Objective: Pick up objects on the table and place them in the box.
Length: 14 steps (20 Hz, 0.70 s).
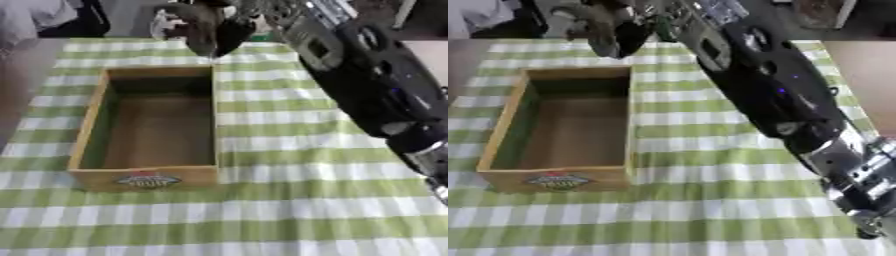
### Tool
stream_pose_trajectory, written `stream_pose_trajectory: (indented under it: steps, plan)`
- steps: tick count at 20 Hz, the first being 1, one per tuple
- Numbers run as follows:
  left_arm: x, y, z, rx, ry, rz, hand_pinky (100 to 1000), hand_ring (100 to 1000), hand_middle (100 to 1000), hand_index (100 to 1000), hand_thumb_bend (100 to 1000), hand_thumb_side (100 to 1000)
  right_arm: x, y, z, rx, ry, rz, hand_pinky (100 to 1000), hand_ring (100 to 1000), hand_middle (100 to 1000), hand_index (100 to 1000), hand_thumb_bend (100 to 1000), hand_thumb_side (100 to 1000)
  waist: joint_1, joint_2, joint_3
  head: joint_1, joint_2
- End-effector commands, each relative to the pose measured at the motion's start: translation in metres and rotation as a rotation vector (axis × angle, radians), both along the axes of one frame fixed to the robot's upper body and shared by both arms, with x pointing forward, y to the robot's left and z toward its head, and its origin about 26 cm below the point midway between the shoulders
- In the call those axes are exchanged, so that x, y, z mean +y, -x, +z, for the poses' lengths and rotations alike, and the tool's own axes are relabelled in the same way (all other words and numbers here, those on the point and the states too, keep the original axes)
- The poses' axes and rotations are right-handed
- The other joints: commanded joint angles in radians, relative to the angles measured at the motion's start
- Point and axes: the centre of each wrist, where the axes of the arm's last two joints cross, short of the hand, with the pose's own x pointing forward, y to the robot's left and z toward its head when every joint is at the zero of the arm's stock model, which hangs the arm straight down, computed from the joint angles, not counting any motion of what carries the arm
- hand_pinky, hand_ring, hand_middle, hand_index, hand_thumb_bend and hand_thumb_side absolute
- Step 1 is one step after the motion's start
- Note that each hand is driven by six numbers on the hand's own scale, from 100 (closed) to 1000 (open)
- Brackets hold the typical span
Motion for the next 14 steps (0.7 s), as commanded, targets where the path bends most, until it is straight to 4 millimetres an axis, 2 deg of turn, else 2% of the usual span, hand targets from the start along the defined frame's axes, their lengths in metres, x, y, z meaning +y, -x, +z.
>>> stream_pose_trajectory:
  steps: [1,5,6,9,14]
  plan:
    - [-0.002,0.002,0.009,-0.036,-0.009,-0.012,417,554,623,722,413,769,0.004,-0.002,0.010,-0.038,0.004,0.003,847,840,508,503,100,248,0.004,-0.021,0.002,-0.006,0.006]
    - [-0.002,0.002,0.009,-0.037,-0.008,-0.013,417,554,623,722,413,769,0.004,-0.004,0.009,-0.040,0.006,0.004,847,840,508,503,100,248,0.004,-0.021,0.002,-0.006,0.007]
    - [-0.003,0.001,0.010,-0.043,-0.008,-0.020,417,554,622,721,414,769,0.006,-0.006,0.001,-0.020,0.019,0.000,848,841,506,504,100,253,-0.001,-0.013,0.011,-0.020,-0.001]
    - [-0.007,0.001,0.012,-0.051,-0.010,-0.038,417,554,622,721,414,769,0.025,-0.014,-0.024,0.059,0.076,-0.024,854,845,506,505,100,253,-0.010,-0.006,0.036,-0.039,-0.006]
    - [-0.007,0.000,0.014,-0.057,-0.014,-0.047,417,554,622,721,416,768,0.051,-0.025,-0.036,0.134,0.172,-0.024,866,845,506,512,100,254,-0.020,-0.002,0.046,-0.046,-0.008]
